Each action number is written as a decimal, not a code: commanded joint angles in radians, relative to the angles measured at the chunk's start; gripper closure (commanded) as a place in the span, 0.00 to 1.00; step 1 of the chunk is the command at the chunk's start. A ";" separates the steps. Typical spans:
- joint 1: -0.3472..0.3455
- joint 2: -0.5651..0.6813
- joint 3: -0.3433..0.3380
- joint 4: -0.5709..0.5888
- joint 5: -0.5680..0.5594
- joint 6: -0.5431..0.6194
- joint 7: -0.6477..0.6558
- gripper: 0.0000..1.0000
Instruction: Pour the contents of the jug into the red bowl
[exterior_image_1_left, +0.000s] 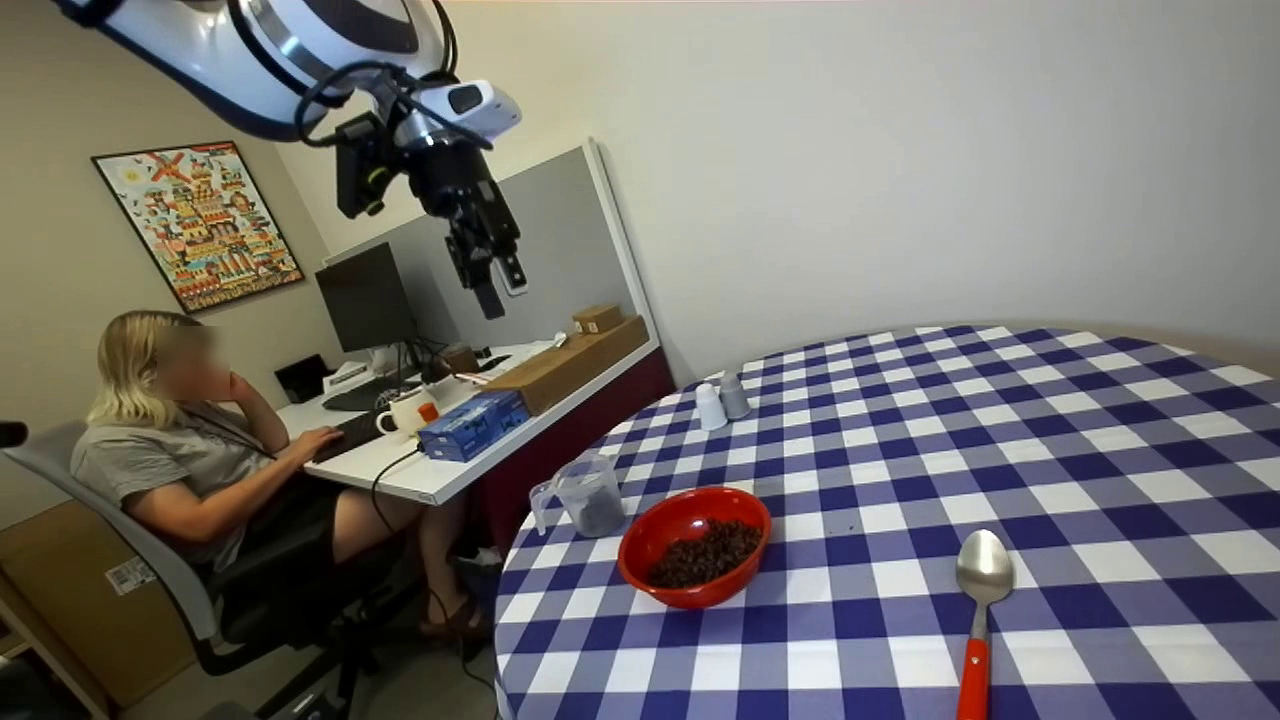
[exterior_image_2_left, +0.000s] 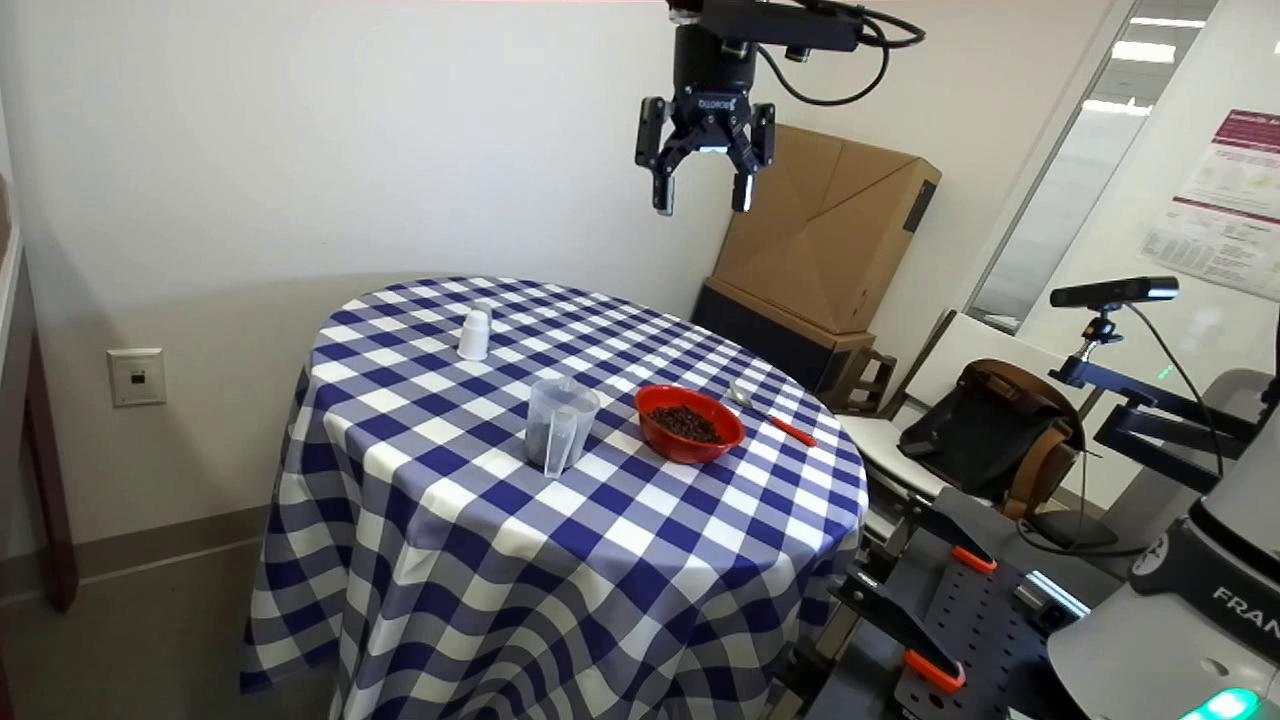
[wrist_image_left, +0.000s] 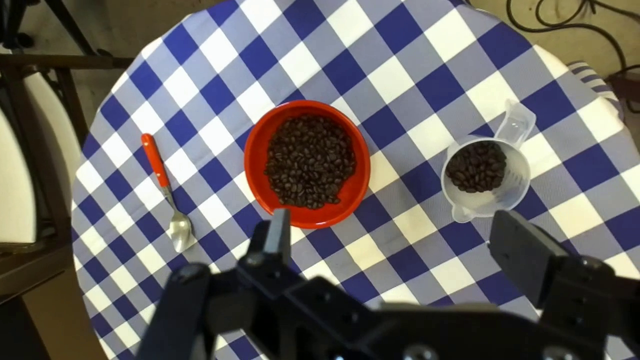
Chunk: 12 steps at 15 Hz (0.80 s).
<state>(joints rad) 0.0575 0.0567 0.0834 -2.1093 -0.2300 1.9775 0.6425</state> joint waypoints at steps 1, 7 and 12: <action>0.028 0.045 0.001 -0.001 0.048 0.062 0.080 0.00; 0.062 0.091 -0.006 -0.001 0.059 0.068 0.121 0.00; 0.068 0.107 -0.008 0.000 0.065 0.069 0.138 0.00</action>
<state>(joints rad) 0.1140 0.1637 0.0874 -2.1113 -0.1674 2.0491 0.7826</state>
